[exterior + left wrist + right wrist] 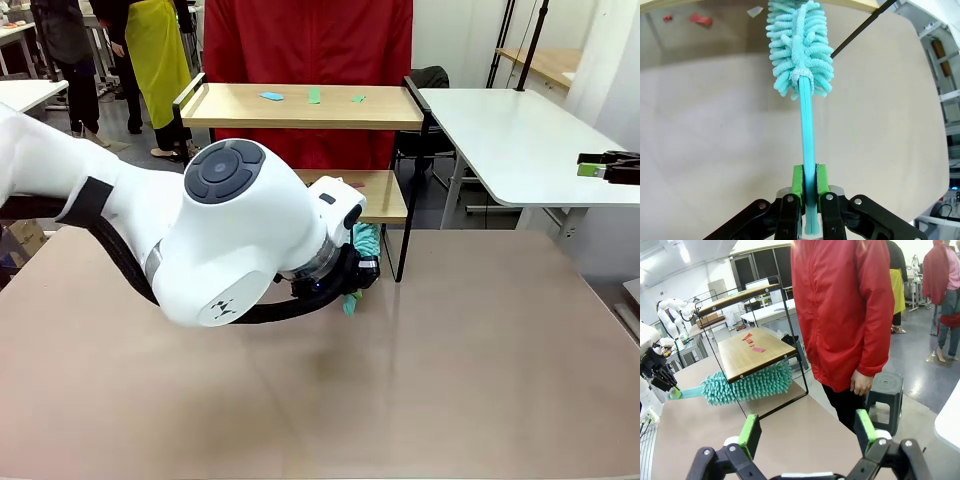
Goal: Clean the shelf.
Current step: Clean the specific section of the Shelf indicated by the human with the Duster.
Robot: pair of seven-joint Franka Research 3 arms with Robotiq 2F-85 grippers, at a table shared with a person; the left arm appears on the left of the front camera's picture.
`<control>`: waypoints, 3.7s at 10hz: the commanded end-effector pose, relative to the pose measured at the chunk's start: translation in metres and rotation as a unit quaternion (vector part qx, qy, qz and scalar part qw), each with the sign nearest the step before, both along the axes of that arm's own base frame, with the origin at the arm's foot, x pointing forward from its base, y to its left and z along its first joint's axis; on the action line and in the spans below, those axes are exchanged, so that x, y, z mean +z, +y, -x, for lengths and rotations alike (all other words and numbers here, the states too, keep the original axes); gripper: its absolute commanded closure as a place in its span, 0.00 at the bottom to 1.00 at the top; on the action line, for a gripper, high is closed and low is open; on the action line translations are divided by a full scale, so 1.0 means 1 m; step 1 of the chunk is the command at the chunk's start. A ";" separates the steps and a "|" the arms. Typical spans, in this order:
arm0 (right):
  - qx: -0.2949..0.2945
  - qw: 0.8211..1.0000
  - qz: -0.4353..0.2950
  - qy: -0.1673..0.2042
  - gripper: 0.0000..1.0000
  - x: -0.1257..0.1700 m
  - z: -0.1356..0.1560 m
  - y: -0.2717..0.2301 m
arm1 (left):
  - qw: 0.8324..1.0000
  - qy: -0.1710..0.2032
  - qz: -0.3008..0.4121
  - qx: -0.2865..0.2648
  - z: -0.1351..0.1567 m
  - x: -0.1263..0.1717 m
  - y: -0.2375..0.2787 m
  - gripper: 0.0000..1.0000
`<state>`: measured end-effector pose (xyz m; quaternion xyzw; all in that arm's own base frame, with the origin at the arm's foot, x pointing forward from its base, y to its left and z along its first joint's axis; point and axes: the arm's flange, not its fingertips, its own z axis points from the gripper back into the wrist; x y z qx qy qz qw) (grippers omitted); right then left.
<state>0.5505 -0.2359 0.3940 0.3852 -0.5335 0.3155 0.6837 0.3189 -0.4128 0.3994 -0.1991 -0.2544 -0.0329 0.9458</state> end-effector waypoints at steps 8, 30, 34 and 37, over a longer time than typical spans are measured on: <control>0.001 1.000 0.001 -0.002 0.00 0.003 0.000 0.001 | 0.999 -0.009 -0.004 0.032 -0.004 -0.074 -0.076 0.87; 0.001 1.000 0.001 -0.002 0.00 0.003 0.000 0.001 | 0.996 0.037 -0.061 0.049 -0.016 -0.049 0.013 0.87; 0.001 1.000 0.001 -0.002 0.00 0.003 0.000 0.001 | 0.994 0.040 -0.080 0.065 -0.020 -0.048 0.044 0.87; 0.001 1.000 0.001 -0.002 0.00 0.003 0.000 0.001 | 0.991 0.044 -0.099 0.073 -0.019 -0.043 0.067 0.87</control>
